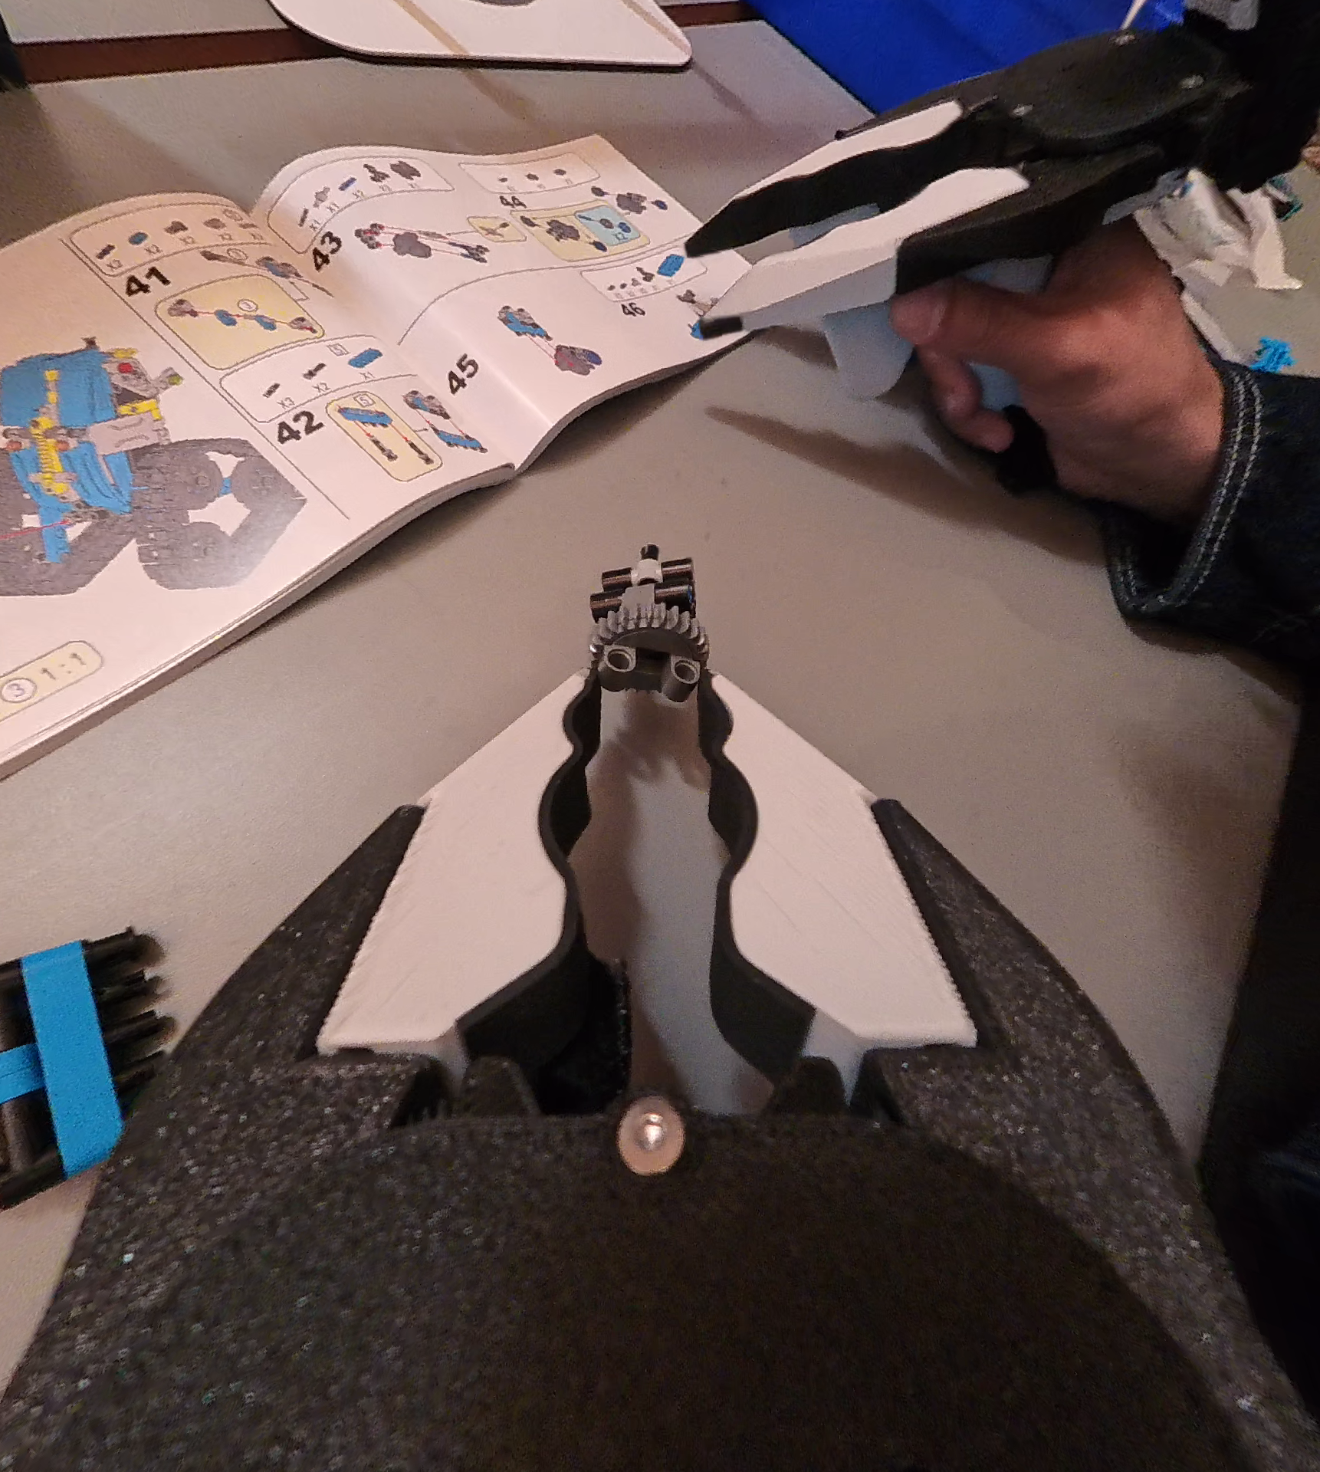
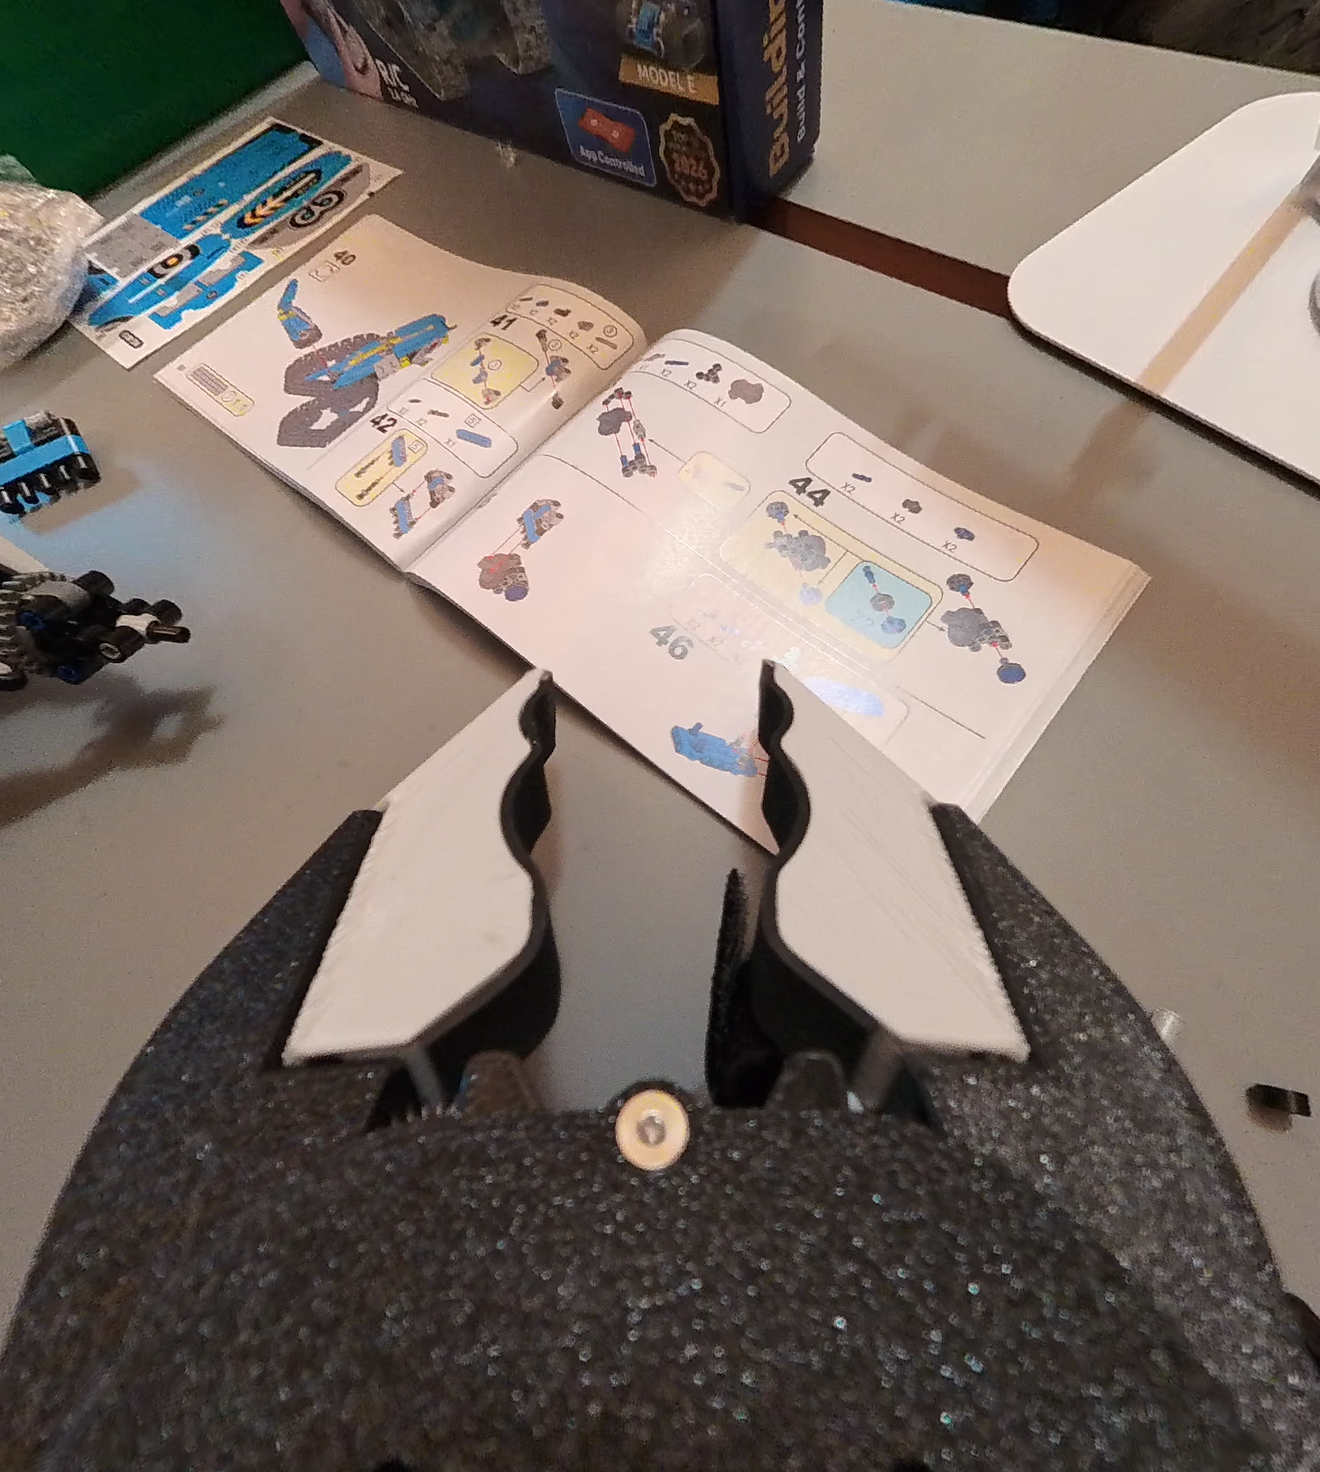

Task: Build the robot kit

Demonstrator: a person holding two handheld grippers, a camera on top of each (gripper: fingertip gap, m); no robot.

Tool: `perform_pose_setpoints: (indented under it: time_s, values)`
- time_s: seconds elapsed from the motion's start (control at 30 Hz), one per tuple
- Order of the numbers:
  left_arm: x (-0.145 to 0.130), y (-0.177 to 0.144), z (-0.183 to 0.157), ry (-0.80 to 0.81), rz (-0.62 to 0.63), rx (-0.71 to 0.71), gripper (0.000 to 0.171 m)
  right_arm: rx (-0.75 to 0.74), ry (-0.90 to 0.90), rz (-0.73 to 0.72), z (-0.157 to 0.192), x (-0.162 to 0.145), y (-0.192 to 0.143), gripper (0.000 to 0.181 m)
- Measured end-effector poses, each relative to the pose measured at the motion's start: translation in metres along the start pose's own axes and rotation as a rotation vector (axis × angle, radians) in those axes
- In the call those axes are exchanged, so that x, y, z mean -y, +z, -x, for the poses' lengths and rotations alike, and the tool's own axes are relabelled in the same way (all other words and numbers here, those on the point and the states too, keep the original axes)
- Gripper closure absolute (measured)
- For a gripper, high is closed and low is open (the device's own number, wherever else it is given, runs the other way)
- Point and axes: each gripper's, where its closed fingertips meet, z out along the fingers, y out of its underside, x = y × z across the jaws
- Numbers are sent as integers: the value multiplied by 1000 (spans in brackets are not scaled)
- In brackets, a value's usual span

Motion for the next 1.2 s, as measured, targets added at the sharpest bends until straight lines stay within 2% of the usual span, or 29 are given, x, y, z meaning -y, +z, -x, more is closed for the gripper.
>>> perform_pose_setpoints:
  time_s: [0.37,0.47,0.6,0.97,1.1,1.2]
  values:
    - [3,-1,2,-46,-22,-20,148,20,6,16,2,-2,2,129]
    - [3,-1,1,-36,-25,-15,148,-37,26,-7,-8,1,-1,125]
    - [2,0,0,-27,-17,-12,148,-193,68,11,-40,-3,-4,120]
    - [-2,5,-4,-35,20,-55,148,-193,42,49,-38,-7,-1,119]
    - [-9,9,-18,61,63,-78,148,-195,31,40,-37,-6,-1,118]
    - [-19,15,-30,161,127,-95,148,-188,28,-32,-34,4,-9,120]
